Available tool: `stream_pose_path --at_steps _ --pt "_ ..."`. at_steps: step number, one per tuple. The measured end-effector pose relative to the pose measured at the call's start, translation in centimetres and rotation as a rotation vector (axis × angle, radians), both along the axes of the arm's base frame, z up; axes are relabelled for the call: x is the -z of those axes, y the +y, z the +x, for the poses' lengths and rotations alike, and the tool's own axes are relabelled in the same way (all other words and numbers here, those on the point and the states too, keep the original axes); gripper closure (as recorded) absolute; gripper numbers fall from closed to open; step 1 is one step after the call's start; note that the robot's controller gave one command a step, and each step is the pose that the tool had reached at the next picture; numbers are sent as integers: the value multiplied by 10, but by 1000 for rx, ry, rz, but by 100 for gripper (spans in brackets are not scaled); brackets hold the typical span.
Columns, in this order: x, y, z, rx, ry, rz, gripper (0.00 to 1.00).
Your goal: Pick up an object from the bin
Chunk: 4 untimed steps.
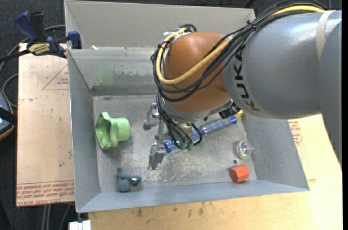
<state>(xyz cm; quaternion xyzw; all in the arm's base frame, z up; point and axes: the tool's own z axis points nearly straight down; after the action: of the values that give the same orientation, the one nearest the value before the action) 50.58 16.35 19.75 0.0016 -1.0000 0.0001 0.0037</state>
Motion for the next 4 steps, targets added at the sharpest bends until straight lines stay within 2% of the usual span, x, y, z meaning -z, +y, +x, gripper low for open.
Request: stream_pose_path --at_steps 1,2,3,4 --pt "99 -87 31 -155 -2 -2 0" --pt "96 -82 32 -159 -7 2 100" --pt "-35 -73 19 -232 -17 2 100" --pt "43 -92 -30 -125 2 1 100"
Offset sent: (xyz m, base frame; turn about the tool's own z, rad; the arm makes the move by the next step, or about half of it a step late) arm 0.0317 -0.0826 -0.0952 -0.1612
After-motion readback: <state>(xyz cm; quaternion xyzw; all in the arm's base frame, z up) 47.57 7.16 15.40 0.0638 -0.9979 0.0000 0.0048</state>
